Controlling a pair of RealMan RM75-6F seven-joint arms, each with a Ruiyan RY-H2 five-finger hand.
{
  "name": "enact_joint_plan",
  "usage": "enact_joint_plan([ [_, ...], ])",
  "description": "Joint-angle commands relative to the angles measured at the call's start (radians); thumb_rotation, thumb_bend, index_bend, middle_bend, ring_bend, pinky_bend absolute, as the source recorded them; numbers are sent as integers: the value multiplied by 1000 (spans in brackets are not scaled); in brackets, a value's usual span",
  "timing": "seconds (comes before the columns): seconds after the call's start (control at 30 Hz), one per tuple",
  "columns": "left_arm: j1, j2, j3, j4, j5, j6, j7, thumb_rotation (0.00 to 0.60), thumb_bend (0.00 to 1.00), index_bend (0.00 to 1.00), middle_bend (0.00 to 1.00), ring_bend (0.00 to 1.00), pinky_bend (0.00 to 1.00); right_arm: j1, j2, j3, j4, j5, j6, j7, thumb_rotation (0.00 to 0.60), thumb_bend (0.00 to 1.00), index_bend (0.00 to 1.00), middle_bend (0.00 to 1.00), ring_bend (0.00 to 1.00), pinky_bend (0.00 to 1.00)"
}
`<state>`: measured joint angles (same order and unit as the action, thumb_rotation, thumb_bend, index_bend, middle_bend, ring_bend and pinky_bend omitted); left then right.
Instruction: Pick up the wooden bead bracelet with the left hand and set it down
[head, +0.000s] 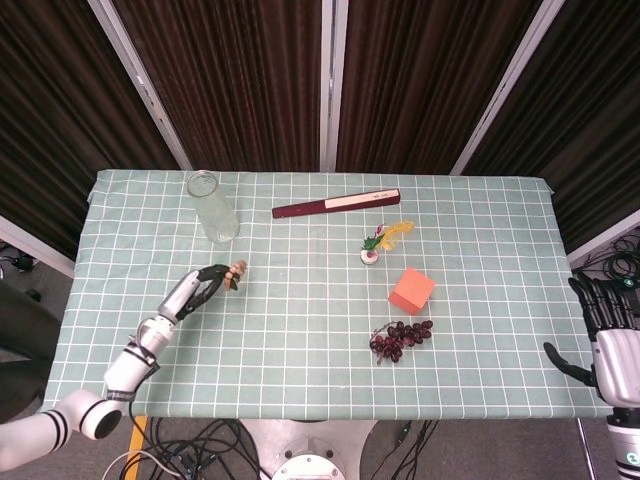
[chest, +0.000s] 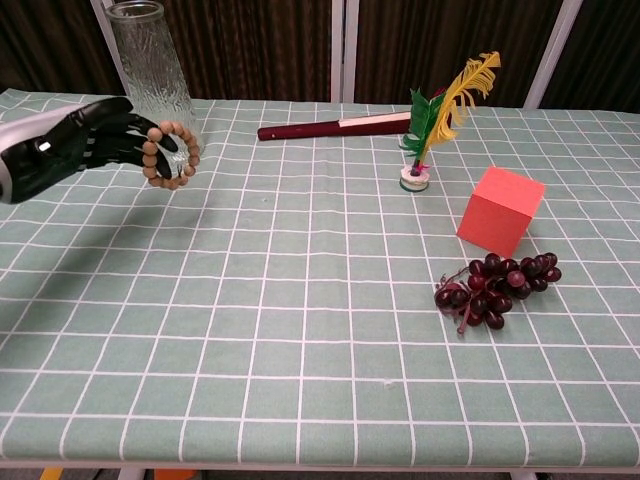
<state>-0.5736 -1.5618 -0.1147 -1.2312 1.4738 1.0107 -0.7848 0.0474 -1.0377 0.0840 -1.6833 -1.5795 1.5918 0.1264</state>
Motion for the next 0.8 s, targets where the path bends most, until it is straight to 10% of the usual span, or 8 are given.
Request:
enact_joint_plan([
  [0.03,16,-62,-1,86,-38,75,367,153,269,316,365,184,157,1,-1,-1,2,1,-3,1,600,120,0,49,0,0],
  [0.17,45,-27,-25,47,-48,159,465,240,245,309,340,158,149,1,1,-1,2,4,-6,0,600,120,0,49,0,0],
  [0.3,91,41,-40,-15,-66,236,540,583,240,313,344,165,146,4,8,-9,5,10,-29,14,600,122,0,44,0,0],
  [0.47,190,128,-61,-30,-121,362,632,600,237,322,383,248,142,15,35,-33,10,38,-104,45,600,122,0,34,0,0],
  [0.8,407,314,51,-220,-162,478,750,600,239,243,260,93,69,26,-11,-42,69,35,-128,75,600,126,0,0,0,0],
])
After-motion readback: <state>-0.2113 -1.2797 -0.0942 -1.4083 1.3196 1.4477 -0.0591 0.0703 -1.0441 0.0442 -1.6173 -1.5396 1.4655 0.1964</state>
